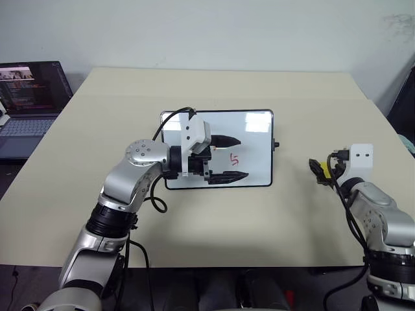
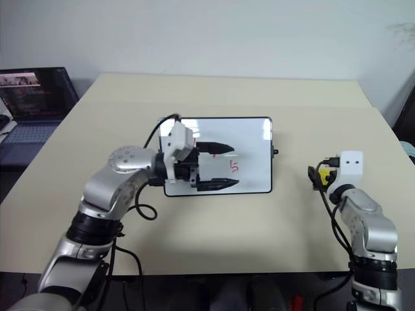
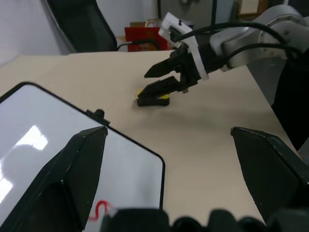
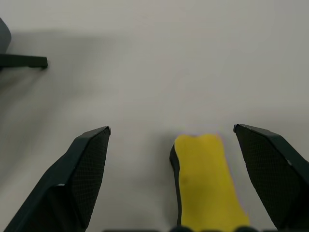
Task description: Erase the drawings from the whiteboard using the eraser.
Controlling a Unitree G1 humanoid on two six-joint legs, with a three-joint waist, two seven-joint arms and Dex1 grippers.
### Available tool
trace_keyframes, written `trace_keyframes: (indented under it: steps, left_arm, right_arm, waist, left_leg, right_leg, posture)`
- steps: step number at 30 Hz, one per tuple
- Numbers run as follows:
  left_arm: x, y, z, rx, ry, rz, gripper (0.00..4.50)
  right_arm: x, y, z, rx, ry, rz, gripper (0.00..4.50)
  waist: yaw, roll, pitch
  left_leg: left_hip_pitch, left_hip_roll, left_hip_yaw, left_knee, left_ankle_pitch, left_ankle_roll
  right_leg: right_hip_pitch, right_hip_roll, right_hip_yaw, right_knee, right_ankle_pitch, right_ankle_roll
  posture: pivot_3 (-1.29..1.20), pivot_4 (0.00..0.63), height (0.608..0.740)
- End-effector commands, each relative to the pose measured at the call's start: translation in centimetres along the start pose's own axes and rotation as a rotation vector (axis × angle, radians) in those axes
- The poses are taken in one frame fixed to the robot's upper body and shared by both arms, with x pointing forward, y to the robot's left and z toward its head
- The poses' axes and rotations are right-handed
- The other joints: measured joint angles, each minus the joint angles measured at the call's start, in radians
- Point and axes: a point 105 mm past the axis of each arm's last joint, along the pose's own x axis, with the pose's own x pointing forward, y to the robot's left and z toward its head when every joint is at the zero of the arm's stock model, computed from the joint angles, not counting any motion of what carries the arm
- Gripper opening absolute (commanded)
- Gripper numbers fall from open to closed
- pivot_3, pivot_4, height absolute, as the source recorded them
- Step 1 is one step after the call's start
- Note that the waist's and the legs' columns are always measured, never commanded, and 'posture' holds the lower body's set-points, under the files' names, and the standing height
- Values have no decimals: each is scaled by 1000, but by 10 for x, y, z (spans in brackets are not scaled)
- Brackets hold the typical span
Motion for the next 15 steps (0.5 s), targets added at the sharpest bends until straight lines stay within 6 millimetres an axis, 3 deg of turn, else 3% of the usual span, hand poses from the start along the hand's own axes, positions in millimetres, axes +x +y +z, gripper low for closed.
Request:
trace_keyframes:
  steps: [1, 15]
  left_arm:
    - [2, 1, 7, 40, -10, 0, 4468]
    - [-4, 0, 3, 38, 0, 33, 4468]
  right_arm:
    - [5, -14, 9, 5, -13, -14, 4500]
    - [15, -25, -2, 43, 75, 51, 4500]
  waist:
    - [0, 0, 0]
    - [0, 0, 0]
  left_leg:
    - [0, 0, 1, 0, 0, 0]
    - [1, 0, 4, 0, 0, 0]
  right_leg:
    - [0, 0, 1, 0, 0, 0]
    - [0, 0, 4, 0, 0, 0]
  posture:
    - [0, 150, 740]
    - [0, 150, 740]
